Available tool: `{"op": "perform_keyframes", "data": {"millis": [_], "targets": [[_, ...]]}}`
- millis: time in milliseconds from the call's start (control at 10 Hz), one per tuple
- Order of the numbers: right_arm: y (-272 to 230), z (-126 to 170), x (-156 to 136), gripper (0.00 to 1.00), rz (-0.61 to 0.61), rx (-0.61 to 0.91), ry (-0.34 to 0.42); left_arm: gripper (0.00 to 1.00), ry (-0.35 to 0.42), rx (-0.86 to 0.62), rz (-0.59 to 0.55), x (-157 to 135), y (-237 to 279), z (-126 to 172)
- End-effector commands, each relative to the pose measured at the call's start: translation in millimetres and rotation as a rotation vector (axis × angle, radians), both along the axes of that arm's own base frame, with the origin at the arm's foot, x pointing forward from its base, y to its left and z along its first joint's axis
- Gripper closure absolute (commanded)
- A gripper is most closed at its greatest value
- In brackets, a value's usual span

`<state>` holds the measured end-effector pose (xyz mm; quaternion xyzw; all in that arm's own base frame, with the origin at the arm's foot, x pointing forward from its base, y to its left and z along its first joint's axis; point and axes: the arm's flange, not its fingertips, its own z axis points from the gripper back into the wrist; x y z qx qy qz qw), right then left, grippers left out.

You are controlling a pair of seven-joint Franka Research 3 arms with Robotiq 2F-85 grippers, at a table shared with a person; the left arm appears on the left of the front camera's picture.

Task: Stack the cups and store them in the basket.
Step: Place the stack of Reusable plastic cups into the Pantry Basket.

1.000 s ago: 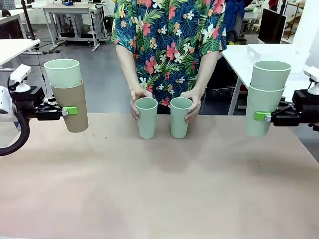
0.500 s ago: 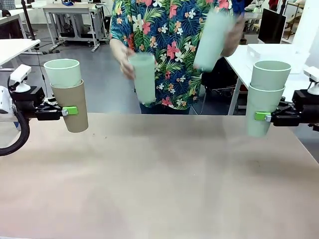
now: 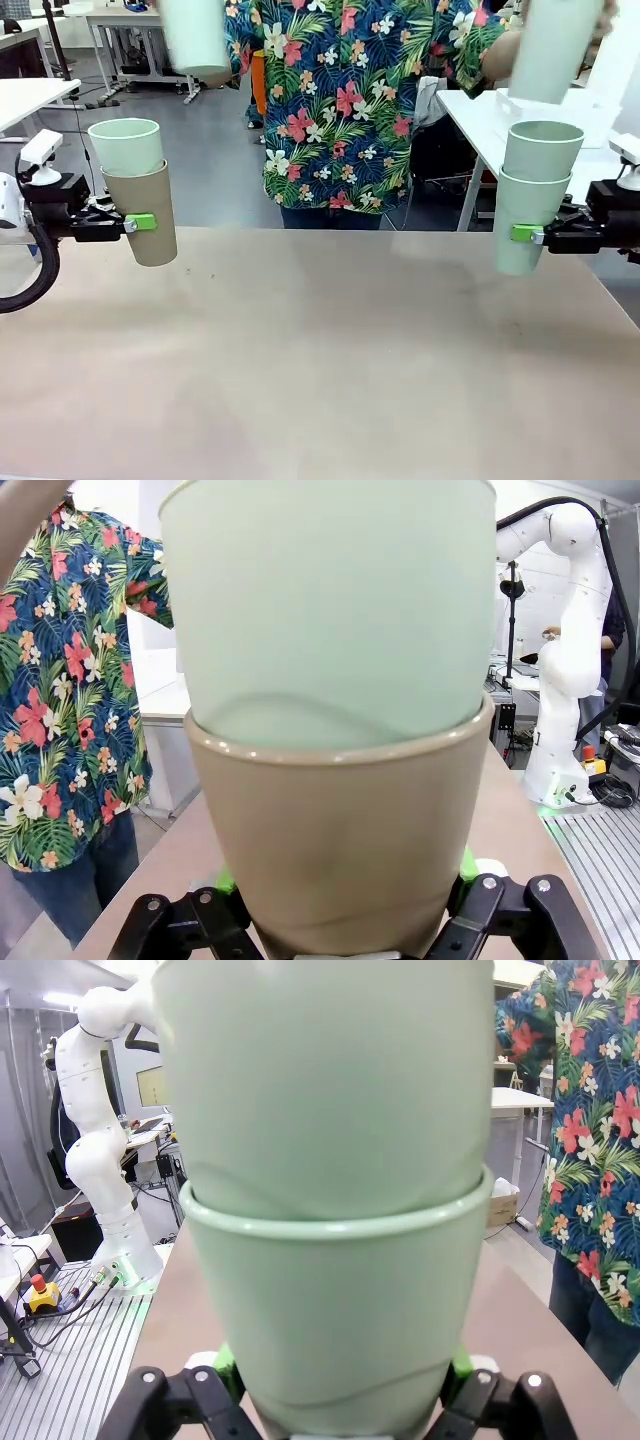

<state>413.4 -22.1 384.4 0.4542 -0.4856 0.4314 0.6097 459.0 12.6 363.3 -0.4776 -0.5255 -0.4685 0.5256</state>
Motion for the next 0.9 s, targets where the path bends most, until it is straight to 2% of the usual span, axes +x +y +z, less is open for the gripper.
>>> {"op": "perform_keyframes", "data": {"millis": [0,800], "targets": [[0.1,2.8,1.0,0.15,0.001,0.000,-0.010,0.15,-0.009,-0.002,-0.002,0.4,-0.7,4.7],[0.1,2.8,1.0,0.15,0.001,0.000,-0.010,0.15,-0.009,-0.002,-0.002,0.4,-0.7,4.7]]}}
